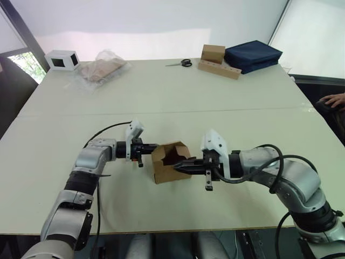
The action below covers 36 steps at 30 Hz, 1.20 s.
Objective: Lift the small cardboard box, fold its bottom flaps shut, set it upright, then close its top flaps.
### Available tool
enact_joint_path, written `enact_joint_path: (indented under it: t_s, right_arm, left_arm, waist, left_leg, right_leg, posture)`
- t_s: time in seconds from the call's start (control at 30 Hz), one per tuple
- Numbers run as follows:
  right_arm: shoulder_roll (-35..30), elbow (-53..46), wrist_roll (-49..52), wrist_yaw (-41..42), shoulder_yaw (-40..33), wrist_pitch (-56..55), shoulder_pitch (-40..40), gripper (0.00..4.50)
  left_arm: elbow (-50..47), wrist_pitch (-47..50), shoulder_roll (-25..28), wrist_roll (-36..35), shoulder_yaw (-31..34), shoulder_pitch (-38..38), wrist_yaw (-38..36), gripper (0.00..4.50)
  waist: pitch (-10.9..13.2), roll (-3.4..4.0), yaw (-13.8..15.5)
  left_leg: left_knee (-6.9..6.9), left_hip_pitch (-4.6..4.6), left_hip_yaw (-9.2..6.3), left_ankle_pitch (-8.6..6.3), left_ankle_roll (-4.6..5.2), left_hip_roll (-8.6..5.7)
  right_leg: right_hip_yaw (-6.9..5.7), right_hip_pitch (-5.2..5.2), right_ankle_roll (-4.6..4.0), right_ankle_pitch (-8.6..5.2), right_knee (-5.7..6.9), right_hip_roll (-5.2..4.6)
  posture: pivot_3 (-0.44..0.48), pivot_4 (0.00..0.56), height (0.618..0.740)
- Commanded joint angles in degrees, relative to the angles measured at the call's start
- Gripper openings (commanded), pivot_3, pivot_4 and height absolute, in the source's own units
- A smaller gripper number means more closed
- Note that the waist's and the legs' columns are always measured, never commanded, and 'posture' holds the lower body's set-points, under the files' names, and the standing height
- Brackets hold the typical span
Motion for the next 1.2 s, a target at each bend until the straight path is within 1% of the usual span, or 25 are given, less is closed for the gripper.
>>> enact_joint_path:
  t_s: [0.03, 0.27, 0.67, 0.93, 1.2]
  right_arm:
    - [-0.34, -1.85, -1.11, -0.51, 0.19, -0.69, -1.94, 0.0]
    - [0.11, -0.07, -3.67, 0.23, 2.61, -1.77, -2.87, 0.0]
    - [1.72, 2.13, -5.2, 0.68, 3.84, -2.23, -3.01, 0.0]
    - [2.49, 4.5, -8.03, 0.66, 5.47, -3.81, -2.62, 0.0]
    - [3.88, 6.81, -8.84, 0.89, 5.9, -4.3, -2.28, 0.0]
  left_arm:
    - [-2.57, 0.44, 0.58, -1.57, 1.01, -1.31, -0.64, 0.02]
    - [-4.18, 1.57, 0.59, -2.43, 0.61, -1.42, -0.63, 0.02]
    - [-6.51, 3.16, 0.14, -3.23, 0.19, -0.78, -0.42, 0.02]
    - [-6.72, 3.05, -0.07, -3.13, -0.11, -0.55, -0.11, 0.02]
    - [-5.96, 2.51, -0.38, -2.88, 0.09, -0.91, 0.51, 0.02]
  waist:
    - [0.0, 0.0, -0.01]
    - [0.0, 0.0, -0.01]
    - [0.0, 0.0, -0.03]
    - [0.0, 0.0, -0.03]
    - [0.0, 0.0, -0.03]
  left_leg:
    - [0.0, 0.0, 0.0, 0.0, 0.0, 0.0]
    - [0.0, 0.0, 0.0, 0.01, -0.01, 0.0]
    - [0.0, 0.0, 0.0, 0.01, -0.03, 0.0]
    - [0.0, 0.0, 0.01, 0.02, -0.04, 0.0]
    - [0.0, 0.0, 0.0, 0.04, -0.07, 0.0]
  right_leg:
    - [0.0, 0.0, 0.0, 0.0, 0.0, 0.0]
    - [0.0, 0.0, 0.0, 0.0, 0.0, 0.0]
    - [0.0, -0.01, 0.0, 0.0, 0.0, 0.0]
    - [0.0, -0.01, 0.0, 0.0, 0.0, 0.0]
    - [0.0, -0.01, 0.0, 0.0, 0.0, 0.0]
  posture:
    - [0.0, 0.15, 0.74]
    - [0.0, 0.15, 0.74]
    - [0.0, 0.15, 0.74]
    - [0.0, 0.15, 0.74]
    - [0.0, 0.15, 0.74]
